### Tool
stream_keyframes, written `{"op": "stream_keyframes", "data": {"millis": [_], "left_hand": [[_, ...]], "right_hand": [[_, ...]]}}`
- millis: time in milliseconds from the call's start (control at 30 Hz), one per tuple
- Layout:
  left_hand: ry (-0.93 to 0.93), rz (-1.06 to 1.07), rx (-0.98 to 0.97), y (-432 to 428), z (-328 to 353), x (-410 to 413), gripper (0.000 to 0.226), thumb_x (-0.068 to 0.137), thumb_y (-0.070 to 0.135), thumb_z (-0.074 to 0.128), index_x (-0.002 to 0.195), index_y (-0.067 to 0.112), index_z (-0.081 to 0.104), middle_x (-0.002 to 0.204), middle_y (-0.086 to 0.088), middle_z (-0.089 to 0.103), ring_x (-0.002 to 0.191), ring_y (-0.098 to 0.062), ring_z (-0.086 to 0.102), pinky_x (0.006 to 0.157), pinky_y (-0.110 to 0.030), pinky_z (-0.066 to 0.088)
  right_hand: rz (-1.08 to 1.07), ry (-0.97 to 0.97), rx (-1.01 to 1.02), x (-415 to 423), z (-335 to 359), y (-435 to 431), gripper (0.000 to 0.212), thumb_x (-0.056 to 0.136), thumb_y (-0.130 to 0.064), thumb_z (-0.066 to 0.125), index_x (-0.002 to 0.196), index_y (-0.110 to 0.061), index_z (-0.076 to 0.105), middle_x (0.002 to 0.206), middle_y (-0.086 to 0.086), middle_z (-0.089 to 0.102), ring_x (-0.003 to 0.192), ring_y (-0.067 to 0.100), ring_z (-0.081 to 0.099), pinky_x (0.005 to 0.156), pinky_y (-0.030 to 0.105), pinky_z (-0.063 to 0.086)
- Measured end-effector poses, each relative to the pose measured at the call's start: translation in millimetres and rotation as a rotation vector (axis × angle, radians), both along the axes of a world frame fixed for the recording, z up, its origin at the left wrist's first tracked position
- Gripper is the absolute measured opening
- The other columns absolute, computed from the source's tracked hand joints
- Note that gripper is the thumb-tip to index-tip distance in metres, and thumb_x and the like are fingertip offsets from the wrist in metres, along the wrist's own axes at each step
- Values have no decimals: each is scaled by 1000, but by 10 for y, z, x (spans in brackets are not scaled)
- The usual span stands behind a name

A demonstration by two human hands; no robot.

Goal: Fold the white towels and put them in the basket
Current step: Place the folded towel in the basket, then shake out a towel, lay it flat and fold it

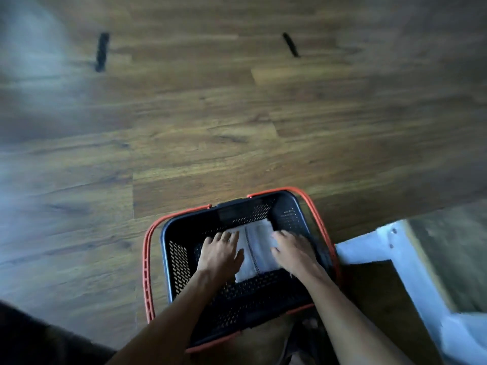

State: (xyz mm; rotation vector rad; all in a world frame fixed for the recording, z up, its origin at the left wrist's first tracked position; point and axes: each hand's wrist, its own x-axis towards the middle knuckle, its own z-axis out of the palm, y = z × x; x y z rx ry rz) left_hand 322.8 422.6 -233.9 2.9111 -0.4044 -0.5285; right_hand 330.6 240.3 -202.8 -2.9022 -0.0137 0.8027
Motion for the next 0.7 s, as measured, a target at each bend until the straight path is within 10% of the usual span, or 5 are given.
{"op": "stream_keyframes", "data": {"millis": [700], "left_hand": [[-485,-496,-167,-1058,2912,-908,43,92,45,42,125,18,51,125,-3,58,112,-24,57,88,-38,45]], "right_hand": [[-361,-548,-141,-1871,2779,-919,30,86,-44,53,112,-29,57,110,-3,66,100,24,62,75,30,45]]}}
